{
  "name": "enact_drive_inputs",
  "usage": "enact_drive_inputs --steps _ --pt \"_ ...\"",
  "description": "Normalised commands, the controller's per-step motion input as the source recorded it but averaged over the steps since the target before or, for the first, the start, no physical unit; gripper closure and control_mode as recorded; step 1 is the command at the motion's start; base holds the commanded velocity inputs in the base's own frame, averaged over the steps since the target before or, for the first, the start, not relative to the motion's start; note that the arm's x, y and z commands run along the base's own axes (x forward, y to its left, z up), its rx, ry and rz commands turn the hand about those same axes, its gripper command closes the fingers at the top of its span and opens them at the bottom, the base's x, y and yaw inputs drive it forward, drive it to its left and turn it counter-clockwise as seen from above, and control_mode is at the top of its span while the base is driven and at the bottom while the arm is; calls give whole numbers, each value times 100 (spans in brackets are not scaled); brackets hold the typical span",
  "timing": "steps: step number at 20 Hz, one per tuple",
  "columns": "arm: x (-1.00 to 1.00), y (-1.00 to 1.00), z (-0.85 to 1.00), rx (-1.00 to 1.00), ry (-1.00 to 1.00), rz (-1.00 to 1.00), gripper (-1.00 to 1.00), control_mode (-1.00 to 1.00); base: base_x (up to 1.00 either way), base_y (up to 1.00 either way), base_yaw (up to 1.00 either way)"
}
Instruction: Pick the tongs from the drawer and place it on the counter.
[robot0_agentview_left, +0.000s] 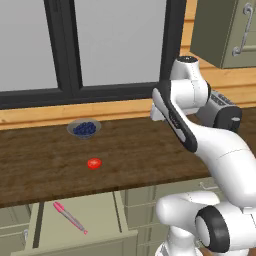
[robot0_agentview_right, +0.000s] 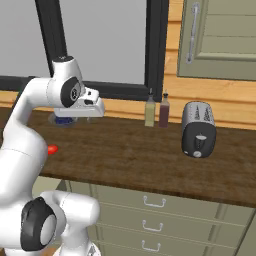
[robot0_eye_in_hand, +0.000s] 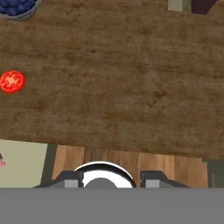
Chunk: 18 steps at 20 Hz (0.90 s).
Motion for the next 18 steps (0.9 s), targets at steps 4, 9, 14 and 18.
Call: enact_drive_inputs --steps 4,9,14,18 --pt "-68 4 0 -1 -6 7 -100 -100 0 0 0" --pt "-95 53 -1 -15 -4 22 -100 -100 0 0 0" --pt "-89 80 0 -22 -3 15 -100 -100 0 0 0" --pt "-87 77 0 -17 -5 21 -100 -100 0 0 0"
